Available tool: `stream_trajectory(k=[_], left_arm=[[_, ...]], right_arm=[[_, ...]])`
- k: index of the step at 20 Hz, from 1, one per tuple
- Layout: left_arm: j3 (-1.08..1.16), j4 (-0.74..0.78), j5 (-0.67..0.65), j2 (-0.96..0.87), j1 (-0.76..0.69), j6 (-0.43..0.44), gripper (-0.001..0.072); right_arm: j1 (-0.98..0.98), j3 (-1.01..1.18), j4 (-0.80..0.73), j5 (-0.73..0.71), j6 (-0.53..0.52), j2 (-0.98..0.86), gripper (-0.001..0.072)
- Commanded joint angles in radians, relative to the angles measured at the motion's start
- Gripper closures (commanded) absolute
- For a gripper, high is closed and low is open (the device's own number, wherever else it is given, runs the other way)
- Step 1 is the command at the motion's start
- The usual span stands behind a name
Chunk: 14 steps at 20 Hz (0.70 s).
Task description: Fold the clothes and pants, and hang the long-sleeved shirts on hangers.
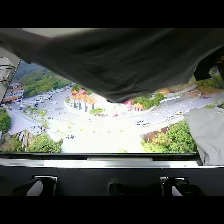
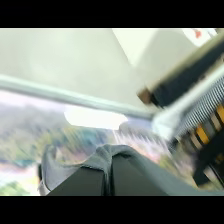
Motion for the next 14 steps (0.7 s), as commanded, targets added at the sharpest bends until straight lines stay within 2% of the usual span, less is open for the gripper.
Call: stream_trajectory(k=[1,4,7,9,11,14], left_arm=[[0.068,0.280,0.002,0.159,0.056,-0.157,0.0690],[0.068,0.423,0.043,0.224,0.059,-0.214,0.0690],[0.068,0.427,0.073,0.188,0.059,-0.213,0.0690],[0.068,0.389,0.057,0.109,0.056,-0.206,0.0690],[0.068,0.317,0.056,-0.014,0.043,-0.146,0.0690],[0.068,0.307,0.068,-0.269,-0.047,-0.052,0.0690]], right_arm=[[0.000,0.007,-0.026,-0.018,0.041,0.175,0.0677],[0.000,0.007,-0.025,-0.014,0.111,0.211,0.0677],[0.000,0.007,-0.026,0.029,0.163,0.176,0.0677],[0.000,0.006,-0.025,0.081,0.243,0.107,0.0677],[0.000,0.006,-0.023,0.164,0.295,-0.011,0.0676],[0.001,0.003,-0.011,0.255,0.325,-0.247,0.0676]])
